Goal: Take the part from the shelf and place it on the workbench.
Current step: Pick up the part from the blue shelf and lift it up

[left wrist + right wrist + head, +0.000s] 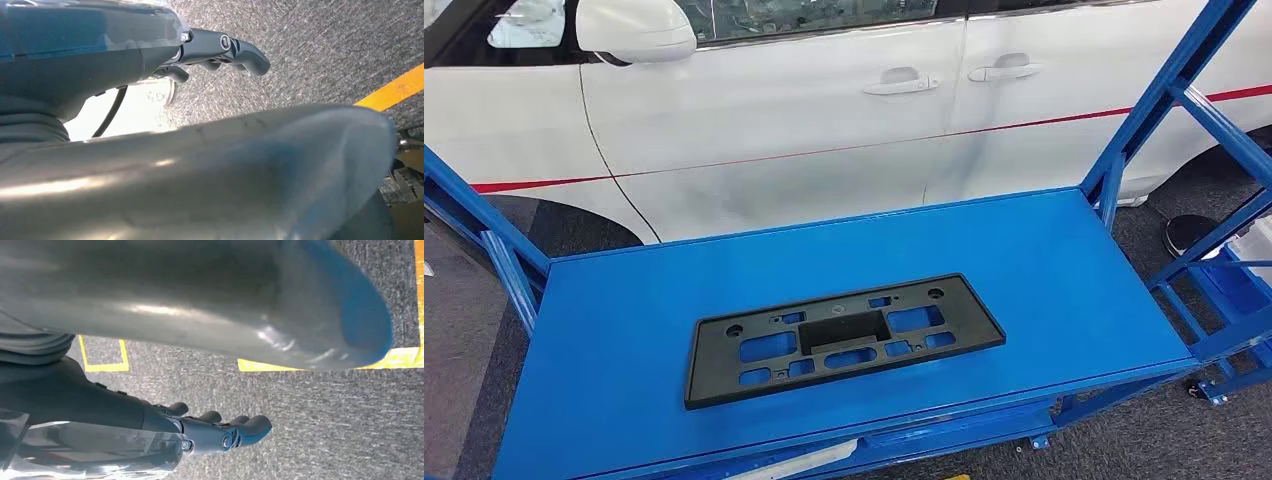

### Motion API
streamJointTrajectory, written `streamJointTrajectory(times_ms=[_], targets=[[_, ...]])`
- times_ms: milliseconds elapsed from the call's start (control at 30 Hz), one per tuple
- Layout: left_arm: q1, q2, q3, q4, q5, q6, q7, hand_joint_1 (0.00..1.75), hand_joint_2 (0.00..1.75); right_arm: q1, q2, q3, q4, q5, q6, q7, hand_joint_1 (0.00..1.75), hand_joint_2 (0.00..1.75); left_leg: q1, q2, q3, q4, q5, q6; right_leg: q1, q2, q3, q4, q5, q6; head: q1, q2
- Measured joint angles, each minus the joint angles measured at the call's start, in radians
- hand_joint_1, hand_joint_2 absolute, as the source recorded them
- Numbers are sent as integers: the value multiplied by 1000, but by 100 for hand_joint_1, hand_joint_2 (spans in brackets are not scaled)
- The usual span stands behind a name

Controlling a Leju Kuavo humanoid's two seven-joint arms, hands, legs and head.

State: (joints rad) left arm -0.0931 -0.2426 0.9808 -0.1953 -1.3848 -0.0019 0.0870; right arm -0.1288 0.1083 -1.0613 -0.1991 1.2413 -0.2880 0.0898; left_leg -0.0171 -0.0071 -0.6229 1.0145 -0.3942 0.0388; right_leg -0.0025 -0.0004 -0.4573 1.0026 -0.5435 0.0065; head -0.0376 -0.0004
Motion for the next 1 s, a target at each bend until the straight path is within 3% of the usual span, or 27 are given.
streamJointTrajectory(times_ms=[67,133,167,233,300,333,367,400,433,500,567,633,667,733,800,833,867,900,933,1000], targets=[[-1,0,0,0,0,0,0,0,0,0,0,0,0,0,0,0,0,0,1,0,-1,-1,6,-5,1,0,-4,-4,3,-3,0,0],[-1,0,0,0,0,0,0,0,0,0,2,0,0,0,0,0,0,0,0,0,-7,-2,13,-17,-3,-1,-15,-14,18,-13,0,0],[0,0,0,0,0,0,0,0,0,-1,2,0,1,0,0,0,0,0,0,0,-14,7,-1,-23,-7,-3,-23,-17,28,-20,0,0],[1,0,0,0,0,0,1,0,0,-1,3,-1,1,0,1,0,0,0,7,0,-43,81,-80,-37,-12,-7,-44,-21,49,-30,0,0],[1,0,0,0,0,0,2,0,0,0,3,-1,1,0,1,0,0,0,16,1,-76,209,-169,-50,-12,-9,-67,-19,66,-31,0,0],[1,0,0,0,0,0,2,0,0,1,3,-1,1,0,2,0,0,0,21,1,-79,255,-186,-55,-12,-11,-79,-17,74,-30,0,0],[1,1,0,0,0,0,2,0,0,1,3,-1,1,0,3,0,0,0,25,1,-67,270,-182,-59,-13,-12,-91,-14,81,-27,0,0],[1,1,0,0,0,0,2,0,0,1,3,-1,1,0,4,0,0,0,28,1,-35,246,-161,-62,-14,-12,-102,-10,87,-24,0,0],[0,1,0,0,0,0,2,0,0,1,3,-1,1,0,6,0,0,0,31,2,15,185,-136,-64,-15,-13,-112,-6,92,-20,0,0],[-3,2,0,0,-1,-1,2,0,0,0,3,-1,1,0,7,0,0,0,31,1,117,40,-117,-59,-16,-13,-124,2,101,-9,0,0],[-5,2,0,0,-2,-1,2,0,0,-1,3,-1,1,0,7,0,0,0,25,-1,154,-24,-122,-45,-16,-13,-127,3,112,4,0,0],[-5,1,0,0,-3,-2,2,0,0,-2,3,-1,1,0,7,0,0,0,23,0,145,-29,-111,-28,-18,-12,-129,2,122,18,0,0],[-6,1,0,0,-4,-2,2,0,0,-2,2,-1,1,-1,6,-1,0,0,24,1,139,-34,-103,-19,-19,-10,-136,10,114,24,0,0],[-6,2,0,0,-5,-2,2,0,0,-1,2,-1,1,-6,5,-4,0,0,26,3,123,-42,-85,-2,-21,-5,-165,74,51,28,0,0],[-5,2,0,0,-4,-2,2,0,0,0,1,-3,1,-13,4,-10,0,0,21,5,101,-42,-70,7,-20,-3,-208,197,-33,29,0,0],[-5,2,0,0,-3,-1,2,0,0,0,1,-3,1,-15,4,-13,0,0,18,5,92,-41,-63,8,-20,-3,-221,250,-53,30,0,0],[-4,2,0,0,-2,-1,2,0,0,0,0,-4,1,-17,4,-14,0,0,15,6,83,-39,-56,8,-20,-3,-220,275,-52,29,0,0],[-4,2,0,0,-1,-1,1,0,0,0,-2,-4,1,-18,5,-14,0,0,13,6,75,-37,-50,7,-20,-3,-198,258,-32,27,0,0],[-4,2,0,0,0,0,1,0,0,0,-3,-4,1,-17,5,-12,0,0,12,5,68,-34,-45,6,-19,-3,-157,204,-5,23,0,0],[-4,1,0,0,0,0,0,0,0,-3,-7,-4,0,-10,7,-7,0,0,10,3,57,-26,-39,0,-15,1,-59,57,27,11,0,0]])
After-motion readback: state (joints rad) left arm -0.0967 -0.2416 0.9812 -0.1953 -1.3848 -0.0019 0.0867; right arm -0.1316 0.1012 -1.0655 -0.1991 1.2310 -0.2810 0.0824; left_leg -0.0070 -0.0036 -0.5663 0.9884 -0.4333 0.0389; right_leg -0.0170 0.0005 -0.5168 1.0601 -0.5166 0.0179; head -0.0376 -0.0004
